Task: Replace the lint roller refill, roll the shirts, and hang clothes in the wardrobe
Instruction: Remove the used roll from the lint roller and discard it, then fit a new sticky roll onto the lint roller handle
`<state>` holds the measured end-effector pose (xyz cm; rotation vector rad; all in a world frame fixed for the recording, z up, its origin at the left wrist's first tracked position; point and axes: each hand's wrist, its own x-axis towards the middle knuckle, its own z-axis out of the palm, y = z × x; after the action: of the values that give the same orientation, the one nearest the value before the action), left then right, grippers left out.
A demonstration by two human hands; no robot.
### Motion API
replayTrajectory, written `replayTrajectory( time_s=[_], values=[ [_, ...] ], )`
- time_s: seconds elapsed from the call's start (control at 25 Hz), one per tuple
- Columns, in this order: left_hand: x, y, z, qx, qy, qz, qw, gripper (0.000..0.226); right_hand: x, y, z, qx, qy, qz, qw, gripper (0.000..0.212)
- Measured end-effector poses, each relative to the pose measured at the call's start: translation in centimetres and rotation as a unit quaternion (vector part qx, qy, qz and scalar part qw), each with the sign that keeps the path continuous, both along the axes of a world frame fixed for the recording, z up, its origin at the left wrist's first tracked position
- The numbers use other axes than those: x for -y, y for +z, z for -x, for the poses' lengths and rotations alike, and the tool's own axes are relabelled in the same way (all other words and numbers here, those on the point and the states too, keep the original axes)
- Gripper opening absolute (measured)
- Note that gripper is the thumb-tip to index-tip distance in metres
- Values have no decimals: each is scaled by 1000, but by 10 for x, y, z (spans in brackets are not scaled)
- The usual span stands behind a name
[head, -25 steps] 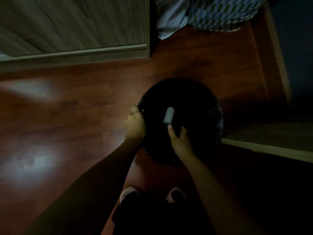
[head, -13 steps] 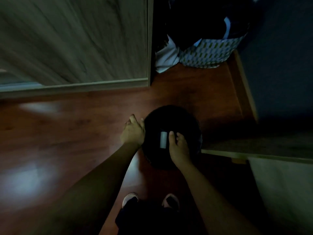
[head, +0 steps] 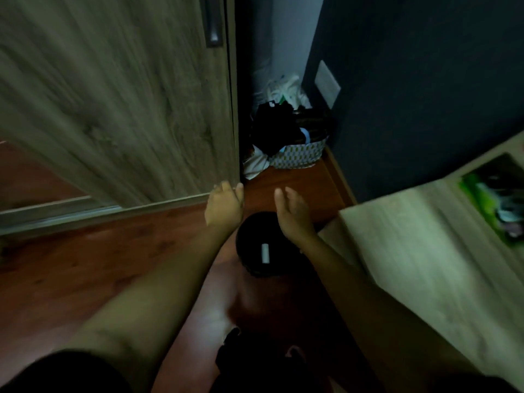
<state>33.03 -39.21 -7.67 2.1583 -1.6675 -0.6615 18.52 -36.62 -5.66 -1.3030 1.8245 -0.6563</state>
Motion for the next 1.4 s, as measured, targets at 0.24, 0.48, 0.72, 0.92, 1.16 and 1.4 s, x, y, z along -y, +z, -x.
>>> replayTrajectory(
  time_s=[0.24,0.48,0.72,0.92,1.16,1.4],
  values=[
    [-84,66,63,2,-100,120,988,42,-70,79,73,-63,44,99,992,58],
    [-207,55,174,-26,-157,85,984,46,-194,106,194,-98,60,174,978,52],
    [-305,41,291,-35,-251,71,965,63,-303,102,326,-160,16,238,958,59],
    [-346,37,349,-46,-347,61,935,70,-317,86,412,-257,9,181,949,69],
    [-355,16,379,-12,-464,42,885,45,-315,49,441,-314,107,31,943,66],
    [-359,11,382,16,-472,19,881,32,-311,48,440,-295,90,49,950,53]
  ],
)
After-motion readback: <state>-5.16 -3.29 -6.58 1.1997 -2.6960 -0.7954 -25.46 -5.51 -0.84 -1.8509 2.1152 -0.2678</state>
